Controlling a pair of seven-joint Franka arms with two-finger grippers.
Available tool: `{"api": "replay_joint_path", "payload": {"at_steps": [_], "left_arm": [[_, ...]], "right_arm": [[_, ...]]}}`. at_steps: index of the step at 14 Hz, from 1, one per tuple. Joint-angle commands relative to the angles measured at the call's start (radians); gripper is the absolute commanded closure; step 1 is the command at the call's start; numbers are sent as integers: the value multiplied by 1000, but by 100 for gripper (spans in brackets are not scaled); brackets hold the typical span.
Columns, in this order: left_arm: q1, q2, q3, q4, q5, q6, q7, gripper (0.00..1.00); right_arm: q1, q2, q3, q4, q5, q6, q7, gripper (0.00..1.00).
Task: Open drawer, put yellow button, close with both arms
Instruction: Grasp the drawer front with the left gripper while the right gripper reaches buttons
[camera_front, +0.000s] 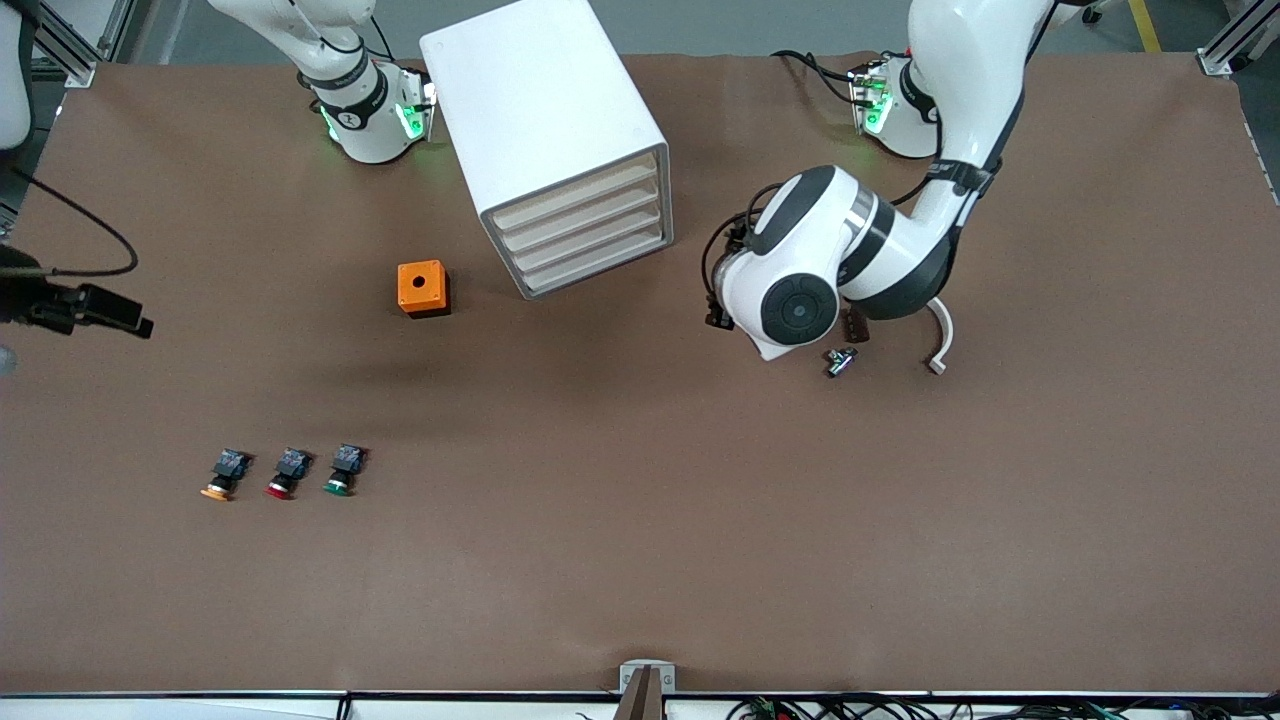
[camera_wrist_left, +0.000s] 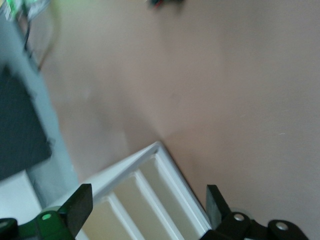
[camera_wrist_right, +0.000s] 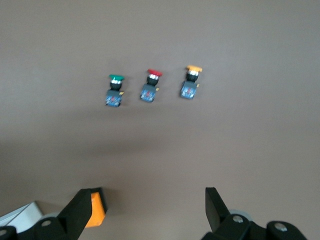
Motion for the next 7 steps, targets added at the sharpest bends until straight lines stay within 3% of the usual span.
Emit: {"api": "replay_joint_path", "payload": {"at_steps": [1, 4, 7], "left_arm": [[-7, 41, 6, 31, -162, -9, -157, 0], [-9, 75, 8, 29, -408, -9, -270, 0], [-9, 130, 8, 31, -523, -9, -428, 1]], "right_arm": [[-51, 18, 11, 18, -19, 12, -40, 0], [-78, 45, 10, -62, -19, 113, 16, 0], [-60, 96, 10, -156, -59, 272, 168, 0]]}}
